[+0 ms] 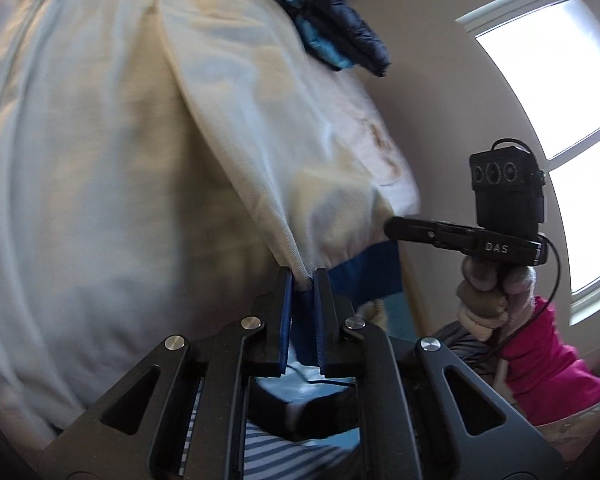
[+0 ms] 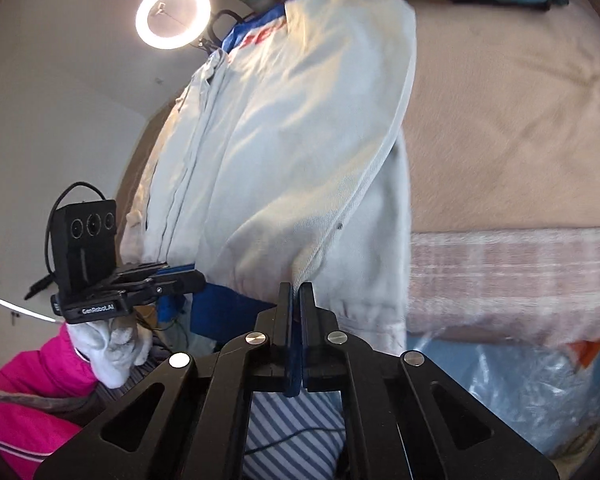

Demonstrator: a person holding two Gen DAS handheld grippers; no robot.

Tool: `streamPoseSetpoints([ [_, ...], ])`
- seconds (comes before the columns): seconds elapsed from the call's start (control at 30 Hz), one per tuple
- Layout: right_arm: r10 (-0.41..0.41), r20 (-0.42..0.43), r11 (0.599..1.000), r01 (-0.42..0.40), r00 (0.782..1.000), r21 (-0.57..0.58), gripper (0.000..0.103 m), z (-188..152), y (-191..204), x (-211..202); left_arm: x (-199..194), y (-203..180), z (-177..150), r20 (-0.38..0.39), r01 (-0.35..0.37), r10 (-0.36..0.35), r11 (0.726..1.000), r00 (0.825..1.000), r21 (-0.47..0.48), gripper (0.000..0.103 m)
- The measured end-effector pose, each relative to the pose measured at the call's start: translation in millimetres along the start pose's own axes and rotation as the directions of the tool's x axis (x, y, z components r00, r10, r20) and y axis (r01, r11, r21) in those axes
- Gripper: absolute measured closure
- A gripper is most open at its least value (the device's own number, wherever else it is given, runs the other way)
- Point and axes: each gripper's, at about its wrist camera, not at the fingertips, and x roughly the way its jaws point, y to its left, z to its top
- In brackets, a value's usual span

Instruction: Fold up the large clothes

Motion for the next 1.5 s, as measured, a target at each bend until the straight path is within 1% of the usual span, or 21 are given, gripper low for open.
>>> streamPoseSetpoints([
  [0.03, -0.009, 0.008, 1.000, 0.009, 1.000, -0.010, 0.101, 2, 0, -7, 1, -5, 0, 0.005, -0.004, 0.004, 1.000, 1.000, 0.018, 0.095],
  [0.1, -0.039, 0.015, 0.999, 0.039, 0.999, -0.026, 0.101, 3, -2, -12, 7, -15, -2, 0.011, -0.054, 0.053, 0.995, 0.999, 0.087, 0.095],
  [0.13, -0.056, 0.006, 0.998, 0.056, 0.998, -0.017, 0.101, 3, -9, -8, 15, -15, -4, -0.003, -0.079, 0.080, 0.991, 0.997, 0.106, 0.095],
  [0.23, -0.040, -0.047, 0.999, 0.042, 0.998, 0.029, 0.101, 1, -22, 17, 28, -7, -9, -0.032, -0.138, 0.142, 0.984, 0.989, 0.117, 0.096],
  [0.27, -0.067, -0.071, 0.998, 0.068, 0.995, 0.011, 0.101, -1, -22, 27, 29, -3, -10, -0.037, -0.139, 0.144, 0.984, 0.989, 0.109, 0.096],
  [0.3, -0.099, -0.084, 0.995, 0.099, 0.992, -0.011, 0.098, -2, -21, 32, 28, -1, -11, -0.040, -0.134, 0.139, 0.986, 0.990, 0.102, 0.096],
  [0.4, -0.076, -0.088, 0.997, 0.077, 0.993, 0.003, 0.096, -3, -25, 33, 20, -2, -12, -0.033, -0.144, 0.149, 0.983, 0.988, 0.114, 0.096],
  [0.47, -0.074, -0.084, 0.997, 0.074, 0.994, -0.006, 0.092, -3, -26, 28, 15, -5, -11, -0.024, -0.154, 0.158, 0.980, 0.987, 0.122, 0.096],
  [0.53, -0.072, -0.084, 0.997, 0.071, 0.994, -0.012, 0.075, -4, -27, 26, 9, -9, -12, -0.013, -0.162, 0.165, 0.978, 0.986, 0.131, 0.094],
  [0.57, -0.075, -0.089, 0.997, 0.073, 0.993, -0.016, 0.070, -5, -28, 26, 6, -11, -14, -0.006, -0.169, 0.172, 0.975, 0.985, 0.142, 0.094],
  [0.6, -0.083, -0.095, 0.996, 0.082, 0.992, -0.020, 0.061, -7, -30, 25, 11, -15, -13, 0.003, -0.177, 0.179, 0.972, 0.984, 0.155, 0.094],
  [0.63, -0.097, -0.103, 0.995, 0.094, 0.990, -0.024, 0.057, -8, -32, 26, 7, -18, -15, 0.013, -0.187, 0.188, 0.968, 0.982, 0.168, 0.094],
  [0.77, -0.092, -0.131, 0.996, 0.090, 0.987, -0.021, 0.056, -9, -40, 31, 0, -24, -22, 0.043, -0.216, 0.212, 0.955, 0.976, 0.202, 0.094],
  [0.83, -0.091, -0.136, 0.996, 0.088, 0.987, -0.026, 0.050, -6, -41, 34, 3, -23, -20, 0.043, -0.214, 0.209, 0.958, 0.977, 0.194, 0.094],
  [0.93, -0.047, -0.141, 0.999, 0.047, 0.989, 0.003, 0.049, 0, -47, 33, 10, -20, -17, 0.043, -0.197, 0.192, 0.965, 0.980, 0.172, 0.094],
  [1.1, 0.000, -0.162, 1.000, -0.001, 0.987, -0.005, 0.049, 1, -53, 37, 30, -26, -20, 0.029, -0.239, 0.240, 0.940, 0.970, 0.245, 0.094],
  [1.27, 0.078, -0.171, 0.997, -0.078, 0.982, 0.005, 0.049, -1, -58, 40, 33, -24, -22, 0.021, -0.236, 0.238, 0.941, 0.971, 0.244, 0.094],
  [1.37, 0.105, -0.188, 0.994, -0.106, 0.977, 0.006, 0.049, 0, -58, 49, 33, -24, -23, 0.023, -0.247, 0.250, 0.935, 0.968, 0.255, 0.094],
  [1.4, 0.116, -0.189, 0.993, -0.117, 0.975, 0.007, 0.057, 1, -56, 51, 33, -25, -23, 0.025, -0.252, 0.254, 0.932, 0.967, 0.259, 0.094],
  [1.43, 0.139, -0.194, 0.990, -0.140, 0.971, 0.008, 0.075, 1, -55, 50, 33, -25, -23, 0.026, -0.255, 0.258, 0.930, 0.966, 0.263, 0.094],
  [1.5, 0.142, -0.185, 0.989, -0.147, 0.972, -0.017, 0.084, 0, -50, 44, 34, -26, -22, 0.027, -0.257, 0.259, 0.929, 0.965, 0.267, 0.094],
])
